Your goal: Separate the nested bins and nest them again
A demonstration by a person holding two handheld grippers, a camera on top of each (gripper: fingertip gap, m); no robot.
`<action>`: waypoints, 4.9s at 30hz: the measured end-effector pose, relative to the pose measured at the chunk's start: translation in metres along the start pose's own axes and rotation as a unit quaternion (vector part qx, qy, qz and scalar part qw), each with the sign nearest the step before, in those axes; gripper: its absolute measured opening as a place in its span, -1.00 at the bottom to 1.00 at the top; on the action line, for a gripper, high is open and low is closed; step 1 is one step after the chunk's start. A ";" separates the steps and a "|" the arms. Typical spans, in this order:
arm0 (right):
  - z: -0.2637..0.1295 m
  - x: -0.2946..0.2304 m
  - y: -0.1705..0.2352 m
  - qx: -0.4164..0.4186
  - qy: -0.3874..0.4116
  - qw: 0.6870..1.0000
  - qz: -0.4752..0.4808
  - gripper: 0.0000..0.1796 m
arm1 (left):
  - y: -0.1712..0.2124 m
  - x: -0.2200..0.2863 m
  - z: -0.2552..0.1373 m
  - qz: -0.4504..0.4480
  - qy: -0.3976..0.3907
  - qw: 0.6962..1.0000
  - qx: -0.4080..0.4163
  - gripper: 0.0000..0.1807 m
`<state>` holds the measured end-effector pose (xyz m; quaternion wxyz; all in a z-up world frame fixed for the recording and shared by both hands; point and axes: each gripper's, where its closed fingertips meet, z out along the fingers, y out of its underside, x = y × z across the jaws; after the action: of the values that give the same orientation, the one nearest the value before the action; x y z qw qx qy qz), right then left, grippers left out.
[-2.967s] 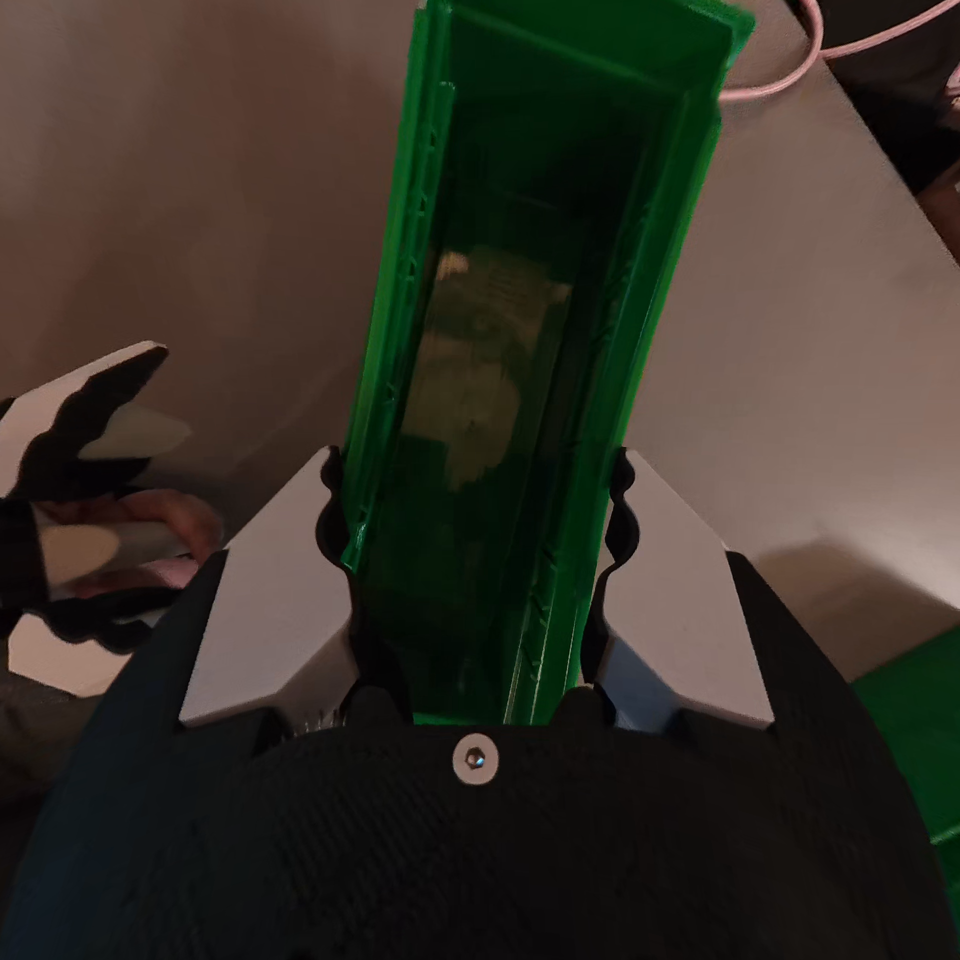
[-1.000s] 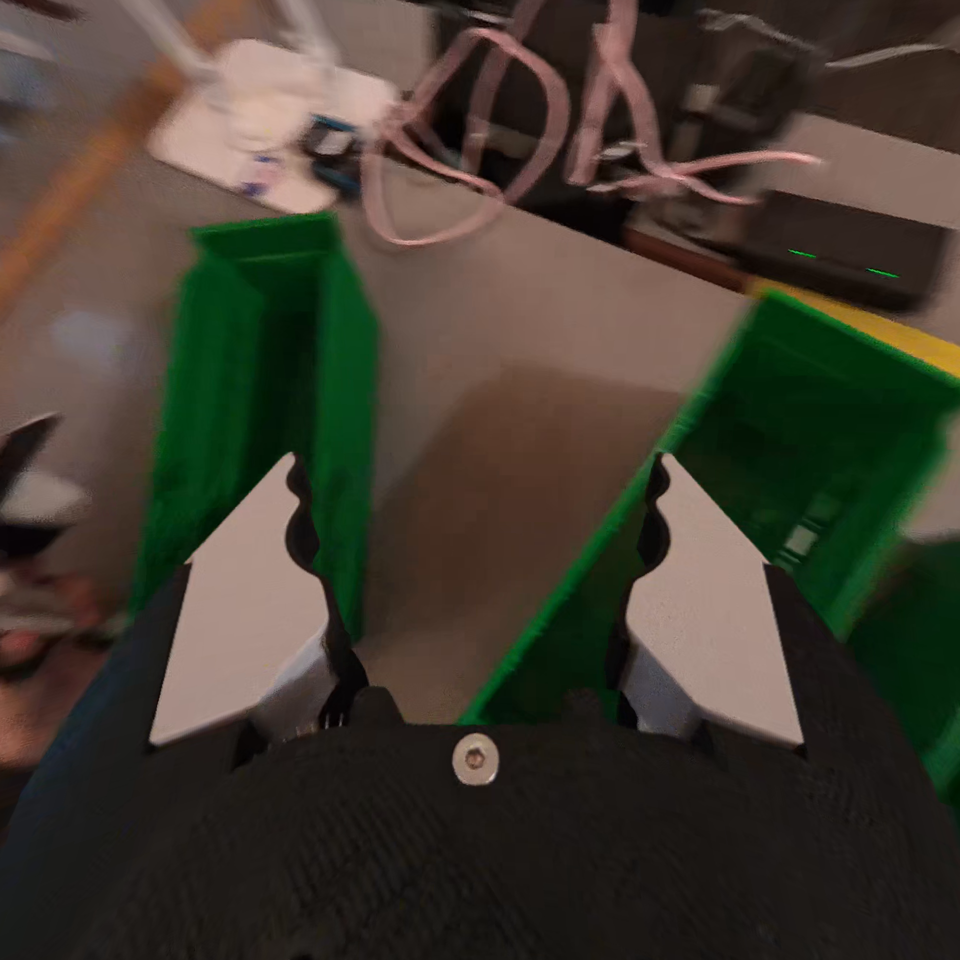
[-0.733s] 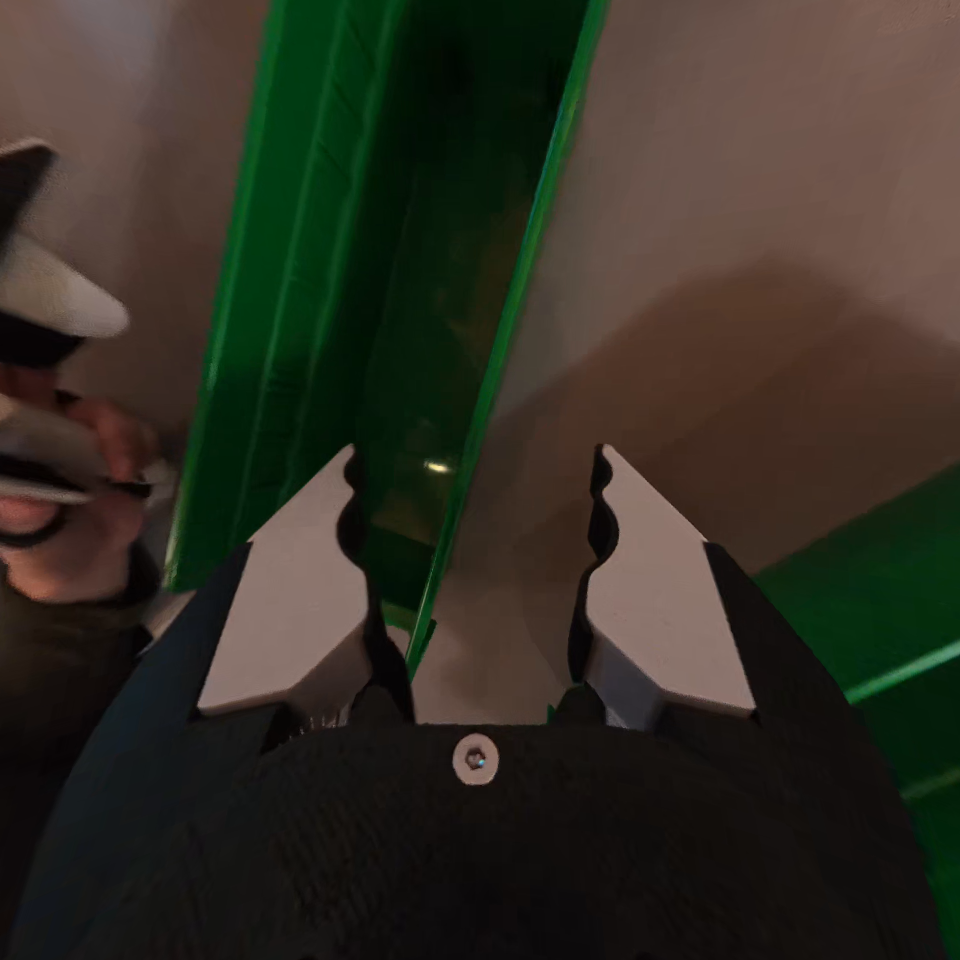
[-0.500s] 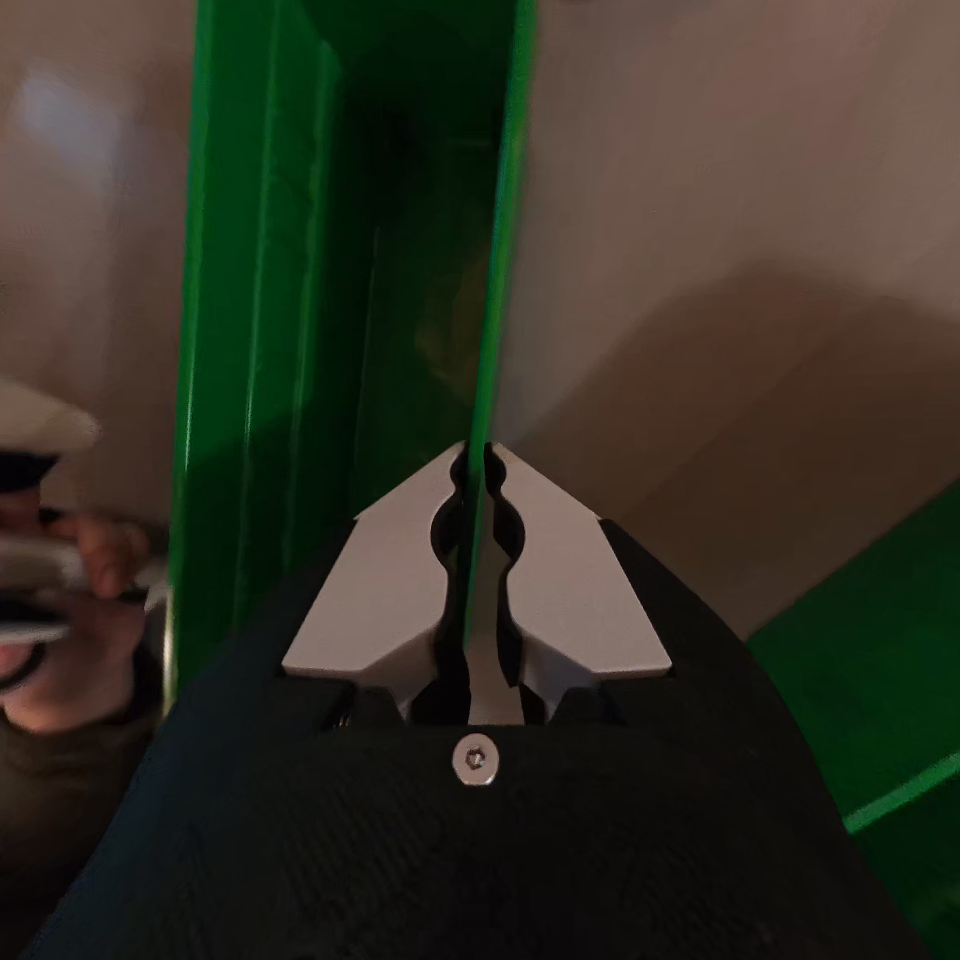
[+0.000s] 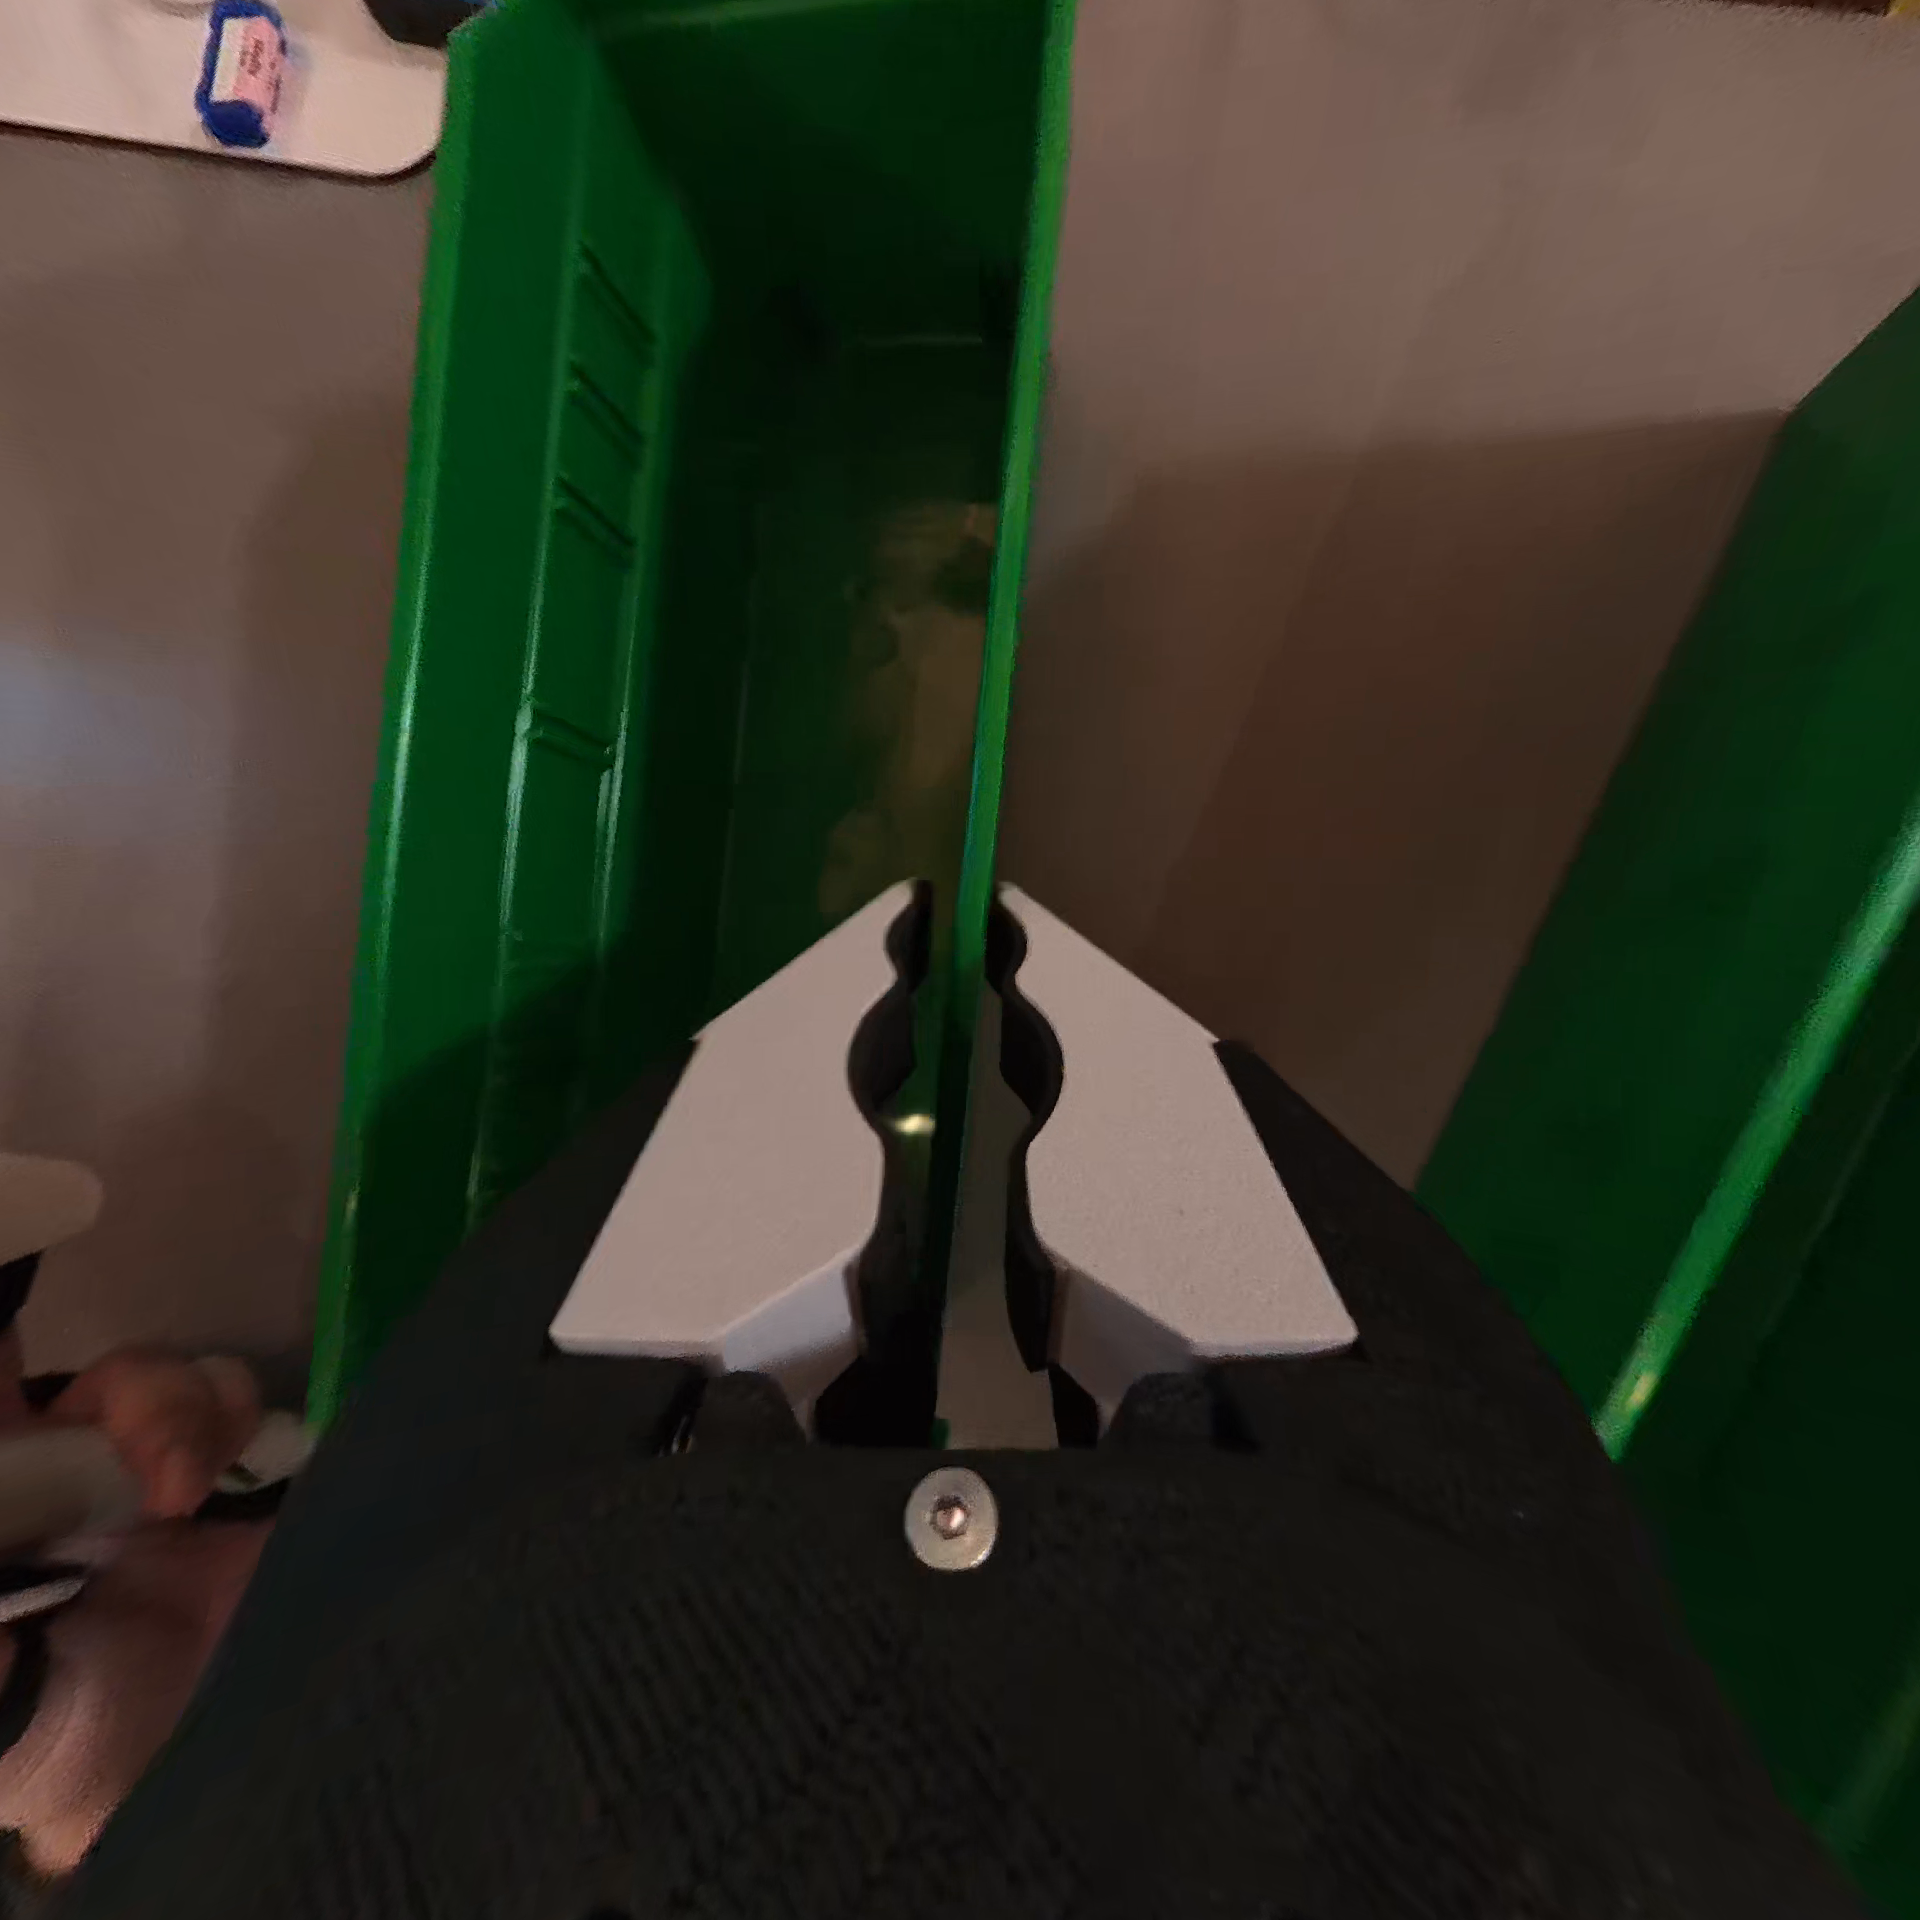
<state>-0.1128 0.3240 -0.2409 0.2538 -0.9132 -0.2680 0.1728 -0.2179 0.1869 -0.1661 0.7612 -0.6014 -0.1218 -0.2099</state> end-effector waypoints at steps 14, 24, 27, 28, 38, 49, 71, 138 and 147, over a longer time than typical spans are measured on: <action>-0.045 -0.037 -0.006 0.066 -0.093 0.990 -0.078 -0.33 | -0.004 -0.002 -0.003 0.005 -0.008 1.000 0.010 0.19; -0.240 0.017 -0.046 0.547 -0.173 0.813 -0.095 -0.63 | -0.017 0.008 -0.010 0.053 0.003 0.998 0.025 0.08; -0.267 0.073 -0.028 0.611 -0.106 0.778 -0.099 -0.60 | -0.030 0.013 -0.012 0.066 0.005 0.997 0.035 0.08; -0.273 0.090 -0.021 0.628 -0.080 0.767 -0.106 -0.60 | -0.033 0.016 -0.012 0.068 0.008 0.997 0.034 0.09; -0.292 0.192 0.046 0.708 0.113 0.677 -0.169 -0.51 | -0.066 0.115 -0.021 0.180 0.076 0.979 0.055 -0.20; -0.310 0.236 0.070 0.722 0.206 0.625 -0.215 -0.47 | 0.067 0.239 0.066 0.234 0.164 0.945 -0.157 0.28; -0.325 0.236 0.070 0.749 0.131 0.627 -0.169 -0.45 | 0.245 0.153 0.208 0.083 -0.154 0.692 -0.701 0.75; -0.302 0.223 0.060 0.717 0.091 0.668 -0.178 -0.46 | 0.067 0.016 0.118 0.036 -0.195 0.754 -0.627 0.31; -0.300 0.223 0.059 0.714 0.086 0.672 -0.178 -0.47 | 0.079 0.009 0.116 0.051 -0.201 0.747 -0.631 0.31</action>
<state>0.2238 0.2982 -0.0708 0.8764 -0.3994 -0.1971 0.1833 -0.1656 0.3124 -0.2021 0.1754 -0.9784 -0.0805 -0.0745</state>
